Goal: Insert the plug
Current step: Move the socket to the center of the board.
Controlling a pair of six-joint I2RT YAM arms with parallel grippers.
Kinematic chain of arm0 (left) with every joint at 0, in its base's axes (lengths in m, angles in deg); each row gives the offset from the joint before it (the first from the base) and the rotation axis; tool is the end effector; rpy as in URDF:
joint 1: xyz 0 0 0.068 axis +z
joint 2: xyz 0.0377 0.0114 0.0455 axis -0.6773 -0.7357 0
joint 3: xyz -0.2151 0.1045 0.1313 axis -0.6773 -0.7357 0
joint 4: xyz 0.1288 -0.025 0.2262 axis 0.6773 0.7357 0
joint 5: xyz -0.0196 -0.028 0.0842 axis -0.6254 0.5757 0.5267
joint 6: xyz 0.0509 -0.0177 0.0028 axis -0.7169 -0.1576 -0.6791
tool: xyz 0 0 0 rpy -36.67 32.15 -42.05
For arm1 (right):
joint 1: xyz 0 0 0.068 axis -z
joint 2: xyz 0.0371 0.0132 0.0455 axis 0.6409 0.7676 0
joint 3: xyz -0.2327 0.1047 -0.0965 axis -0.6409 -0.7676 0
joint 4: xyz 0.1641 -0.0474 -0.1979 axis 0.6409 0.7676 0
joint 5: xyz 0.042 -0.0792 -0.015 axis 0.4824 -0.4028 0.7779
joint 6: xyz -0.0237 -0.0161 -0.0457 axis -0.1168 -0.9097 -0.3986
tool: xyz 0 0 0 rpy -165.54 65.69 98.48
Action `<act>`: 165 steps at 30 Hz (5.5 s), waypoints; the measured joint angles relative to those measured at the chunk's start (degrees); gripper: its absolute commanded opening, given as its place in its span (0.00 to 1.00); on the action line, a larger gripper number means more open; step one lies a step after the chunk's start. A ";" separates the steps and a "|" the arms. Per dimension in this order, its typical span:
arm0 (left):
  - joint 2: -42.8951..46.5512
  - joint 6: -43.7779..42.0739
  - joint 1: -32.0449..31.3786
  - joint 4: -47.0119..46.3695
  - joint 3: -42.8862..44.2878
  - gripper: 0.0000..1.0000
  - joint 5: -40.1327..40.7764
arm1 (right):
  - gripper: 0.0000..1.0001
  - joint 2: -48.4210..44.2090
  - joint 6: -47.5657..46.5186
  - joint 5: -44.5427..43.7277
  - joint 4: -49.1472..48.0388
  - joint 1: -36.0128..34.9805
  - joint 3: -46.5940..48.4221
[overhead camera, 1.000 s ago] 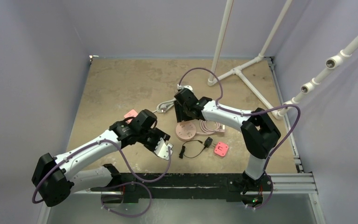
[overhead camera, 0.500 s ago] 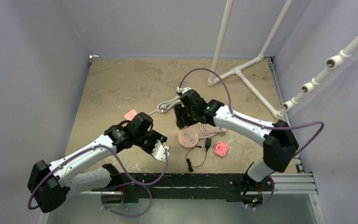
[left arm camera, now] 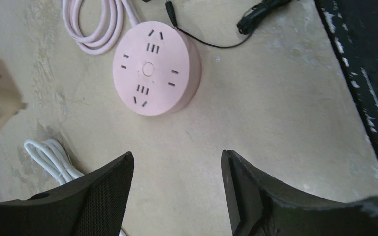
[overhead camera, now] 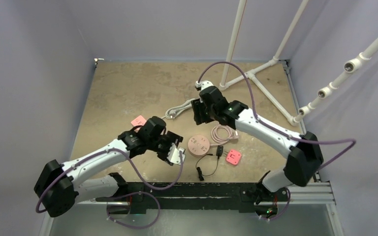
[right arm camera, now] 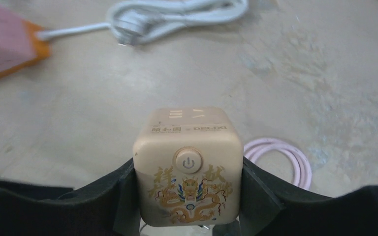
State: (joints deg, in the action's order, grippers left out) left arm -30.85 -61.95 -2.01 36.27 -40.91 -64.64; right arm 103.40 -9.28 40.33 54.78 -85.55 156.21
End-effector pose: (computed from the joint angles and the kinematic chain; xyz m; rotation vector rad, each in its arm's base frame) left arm 0.1369 -0.1582 0.2277 2.0135 1.2218 -0.4367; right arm 0.2264 0.2229 0.3084 -0.4913 2.2441 0.3621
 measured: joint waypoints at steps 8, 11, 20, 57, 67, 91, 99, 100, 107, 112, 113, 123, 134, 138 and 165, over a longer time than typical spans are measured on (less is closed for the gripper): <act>-13.79 -4.28 -1.38 -11.96 0.33 0.72 -2.82 | 0.00 10.47 18.21 -4.92 10.51 6.73 -1.90; -17.73 -6.36 -3.43 -13.90 1.38 0.72 -2.95 | 0.00 8.00 23.76 -4.79 14.08 6.21 -5.03; -26.21 -13.14 -10.23 -16.13 7.23 0.67 -2.25 | 0.00 6.80 31.50 -7.87 18.47 6.23 -6.97; -13.44 -13.35 -3.63 -3.96 -3.65 0.56 4.94 | 0.00 17.09 26.86 -6.73 4.68 -0.39 0.17; -3.87 -9.75 -1.55 -0.44 -4.85 0.66 6.12 | 0.00 4.55 6.93 -0.17 2.08 0.00 0.15; 15.39 13.86 9.38 0.22 -5.84 0.66 7.28 | 0.00 1.73 -22.80 23.04 -1.49 -5.60 -4.98; 19.08 15.15 9.40 -1.81 -7.87 0.65 8.87 | 0.00 7.04 -23.47 23.74 -0.63 -7.19 -3.91; 19.12 15.21 9.40 -1.86 -7.89 0.65 8.90 | 0.00 7.61 -23.50 23.76 -0.50 -7.23 -3.91; 19.02 15.47 9.40 -2.75 -7.89 0.65 9.07 | 0.00 7.85 -23.76 23.65 0.02 -7.26 -3.91; 18.78 15.47 9.38 -3.17 -7.89 0.65 9.05 | 0.00 8.02 -23.85 22.77 0.28 -7.30 -3.78; 18.64 15.45 9.40 -3.21 -7.89 0.65 9.01 | 0.00 8.17 -23.78 22.21 0.52 -7.30 -3.58; 16.81 14.99 9.40 -4.85 -8.15 0.65 8.81 | 0.00 15.56 -14.69 17.22 6.49 -7.04 7.85; 18.91 14.69 9.40 -4.81 -8.15 0.65 7.91 | 0.00 16.22 8.37 7.56 11.26 -6.47 5.11; 18.95 14.01 9.40 -4.72 -8.15 0.65 7.56 | 0.00 15.10 13.31 3.30 11.72 -5.16 4.92; 22.25 11.89 9.38 -2.71 -8.15 0.65 7.98 | 0.00 19.04 16.17 7.82 3.72 -9.09 0.52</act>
State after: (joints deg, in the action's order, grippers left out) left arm -8.59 -50.06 7.36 33.56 -49.06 -56.66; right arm 122.44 6.89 48.16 58.49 -94.65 156.74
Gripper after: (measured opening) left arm 0.647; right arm 0.616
